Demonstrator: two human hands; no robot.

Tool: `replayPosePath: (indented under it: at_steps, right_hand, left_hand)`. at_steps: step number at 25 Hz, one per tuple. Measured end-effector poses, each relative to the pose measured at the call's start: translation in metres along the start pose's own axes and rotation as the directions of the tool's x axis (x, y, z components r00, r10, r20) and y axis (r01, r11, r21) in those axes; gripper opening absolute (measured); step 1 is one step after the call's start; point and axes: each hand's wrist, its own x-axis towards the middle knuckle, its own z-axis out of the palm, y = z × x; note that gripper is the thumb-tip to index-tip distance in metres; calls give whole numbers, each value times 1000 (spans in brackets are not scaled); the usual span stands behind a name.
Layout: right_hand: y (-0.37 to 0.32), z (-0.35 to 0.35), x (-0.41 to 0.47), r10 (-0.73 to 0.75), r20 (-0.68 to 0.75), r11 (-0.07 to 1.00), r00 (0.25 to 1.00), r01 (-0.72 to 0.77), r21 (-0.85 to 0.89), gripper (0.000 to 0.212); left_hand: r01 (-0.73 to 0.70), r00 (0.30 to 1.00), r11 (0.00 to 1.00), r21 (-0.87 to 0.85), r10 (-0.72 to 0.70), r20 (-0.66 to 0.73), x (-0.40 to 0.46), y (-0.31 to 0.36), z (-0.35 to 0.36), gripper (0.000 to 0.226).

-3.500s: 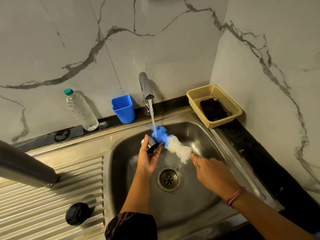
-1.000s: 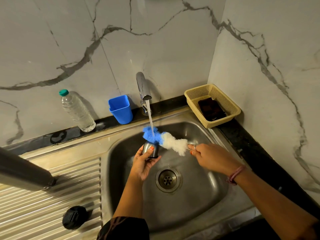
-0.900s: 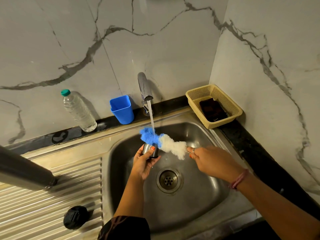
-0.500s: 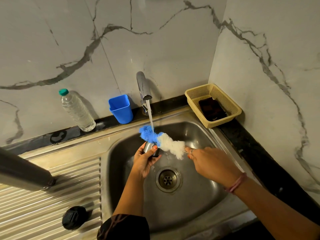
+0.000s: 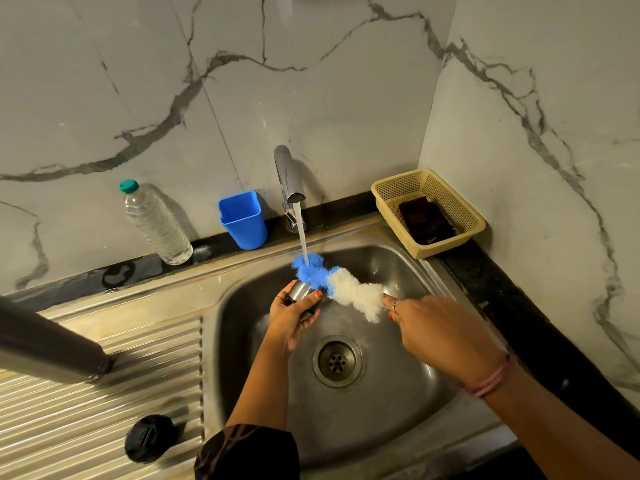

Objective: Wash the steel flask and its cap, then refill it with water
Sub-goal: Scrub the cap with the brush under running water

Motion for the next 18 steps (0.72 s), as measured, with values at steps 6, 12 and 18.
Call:
replayPosePath:
  at_steps: [6, 12, 18]
  right_hand:
    - [-20, -9, 3, -33, -34, 998, 999, 31, -53, 47]
    - [-27, -24, -2, -41, -103, 993, 994, 28, -119, 35]
    - [-29, -21, -1, -115, -70, 992, 991, 111, -66, 12]
  left_hand:
    - [-46, 997, 986, 160, 56, -58, 3, -3, 13, 57]
    - [-80, 992, 974, 213, 98, -76, 2, -6, 11, 53]
    - [-46, 986, 966, 254, 84, -142, 5, -6, 6, 43]
